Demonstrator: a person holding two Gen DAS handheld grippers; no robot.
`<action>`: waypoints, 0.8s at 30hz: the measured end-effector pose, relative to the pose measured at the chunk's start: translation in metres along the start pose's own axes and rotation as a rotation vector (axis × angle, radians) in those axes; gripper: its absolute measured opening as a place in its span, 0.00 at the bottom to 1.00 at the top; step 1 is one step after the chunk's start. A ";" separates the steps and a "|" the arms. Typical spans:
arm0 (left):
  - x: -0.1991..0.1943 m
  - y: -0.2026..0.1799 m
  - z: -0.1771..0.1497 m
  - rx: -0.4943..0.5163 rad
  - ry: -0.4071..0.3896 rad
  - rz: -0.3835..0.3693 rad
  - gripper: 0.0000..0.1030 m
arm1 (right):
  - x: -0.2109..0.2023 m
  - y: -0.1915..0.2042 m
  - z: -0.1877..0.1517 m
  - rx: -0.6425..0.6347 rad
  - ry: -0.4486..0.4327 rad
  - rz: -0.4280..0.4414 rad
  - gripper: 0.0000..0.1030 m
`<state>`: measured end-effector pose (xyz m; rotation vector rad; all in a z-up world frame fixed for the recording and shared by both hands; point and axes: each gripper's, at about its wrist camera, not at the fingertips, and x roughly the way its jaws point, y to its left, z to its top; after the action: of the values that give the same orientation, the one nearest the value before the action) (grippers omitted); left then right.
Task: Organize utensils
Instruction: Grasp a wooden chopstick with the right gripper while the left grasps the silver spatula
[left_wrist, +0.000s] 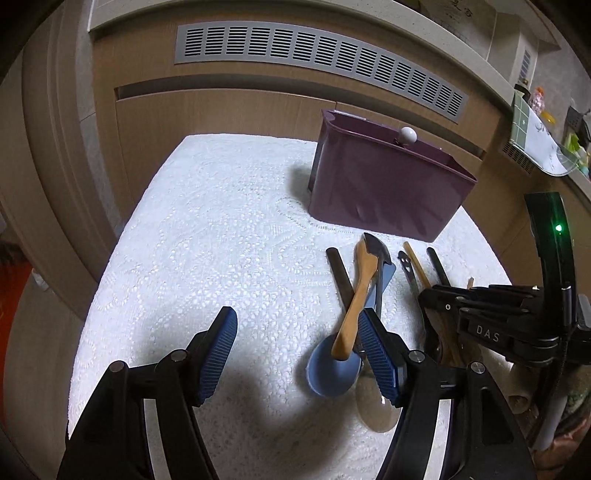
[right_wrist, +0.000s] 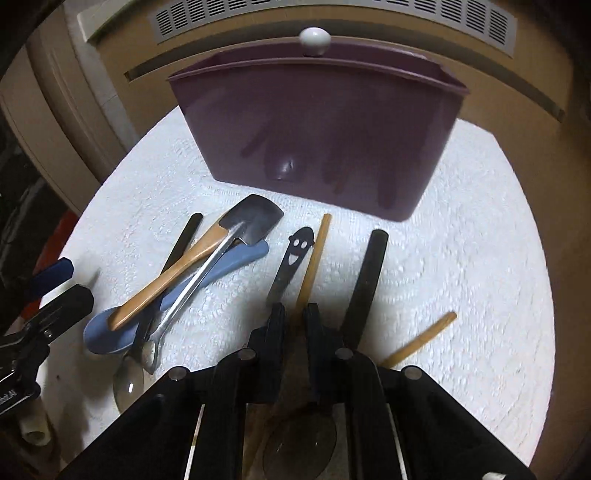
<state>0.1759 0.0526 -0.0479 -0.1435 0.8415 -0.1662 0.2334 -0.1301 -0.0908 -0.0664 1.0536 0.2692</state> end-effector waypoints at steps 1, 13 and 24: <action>0.000 -0.001 0.000 0.002 0.001 -0.002 0.67 | -0.001 -0.001 0.000 -0.001 0.000 0.003 0.06; 0.015 -0.053 0.024 0.166 0.057 -0.132 0.57 | -0.049 -0.056 -0.025 0.110 -0.102 0.052 0.05; 0.103 -0.107 0.072 0.369 0.250 0.043 0.50 | -0.045 -0.081 -0.039 0.177 -0.111 0.134 0.05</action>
<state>0.2877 -0.0683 -0.0552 0.2465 1.0467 -0.3002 0.2001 -0.2237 -0.0772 0.1769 0.9689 0.2967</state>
